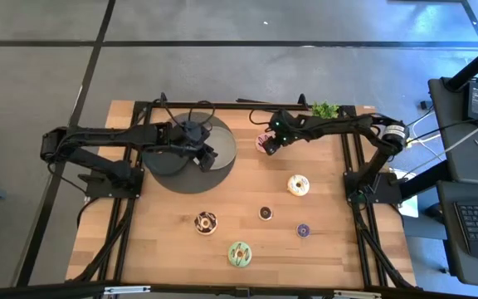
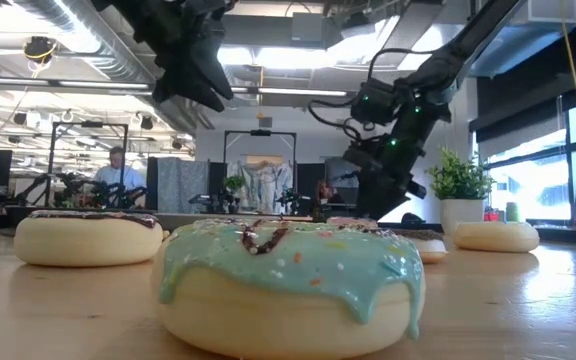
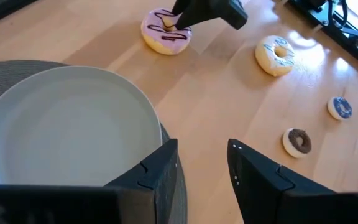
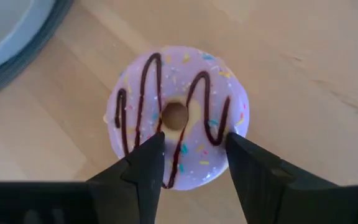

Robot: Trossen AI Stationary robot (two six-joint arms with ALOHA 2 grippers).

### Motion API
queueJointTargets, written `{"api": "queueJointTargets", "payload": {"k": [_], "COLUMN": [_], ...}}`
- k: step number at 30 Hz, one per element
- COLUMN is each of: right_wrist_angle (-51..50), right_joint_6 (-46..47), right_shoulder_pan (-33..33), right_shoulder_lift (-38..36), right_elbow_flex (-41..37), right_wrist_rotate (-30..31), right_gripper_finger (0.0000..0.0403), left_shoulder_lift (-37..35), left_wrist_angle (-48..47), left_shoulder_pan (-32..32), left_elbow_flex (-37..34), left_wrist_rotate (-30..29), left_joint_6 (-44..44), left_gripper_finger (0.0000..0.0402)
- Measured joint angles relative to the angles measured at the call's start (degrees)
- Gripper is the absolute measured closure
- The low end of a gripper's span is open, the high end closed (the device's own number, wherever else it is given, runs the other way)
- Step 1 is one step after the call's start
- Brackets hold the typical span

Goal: Pick & Place donuts
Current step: Put the big purple donut on the gray plate

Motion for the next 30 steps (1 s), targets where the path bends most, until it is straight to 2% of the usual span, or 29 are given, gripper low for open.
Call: {"api": "queueJointTargets", "payload": {"k": [3,15,19,24,30], "right_wrist_angle": [0.01,-0.31,-2.99,-6.61,-4.04], "right_joint_6": [-0.01,-3.11,-5.22,-10.17,-12.55], "right_shoulder_pan": [-0.01,-0.09,0.91,4.25,8.51], "right_shoulder_lift": [0.26,-0.15,-2.39,-4.34,-2.45], "right_elbow_flex": [0.00,-0.02,1.91,8.34,17.47], "right_wrist_rotate": [0.47,0.93,1.54,1.98,2.00], "right_gripper_finger": [0.0254,0.0388,0.0390,0.0391,0.0393], "left_shoulder_lift": [0.00,0.00,0.00,0.02,-2.78], "left_wrist_angle": [0.00,-0.03,-0.97,-1.45,-1.60], "left_shoulder_pan": [-0.46,-0.43,-0.36,-0.36,-0.51], "left_elbow_flex": [0.00,0.00,-0.02,-0.02,-0.04], "left_wrist_rotate": [-0.57,-0.59,-0.59,-0.57,3.12], "left_joint_6": [0.01,0.04,2.24,3.53,1.10], "left_gripper_finger": [0.0267,0.0269,0.0269,0.0265,0.0268]}}
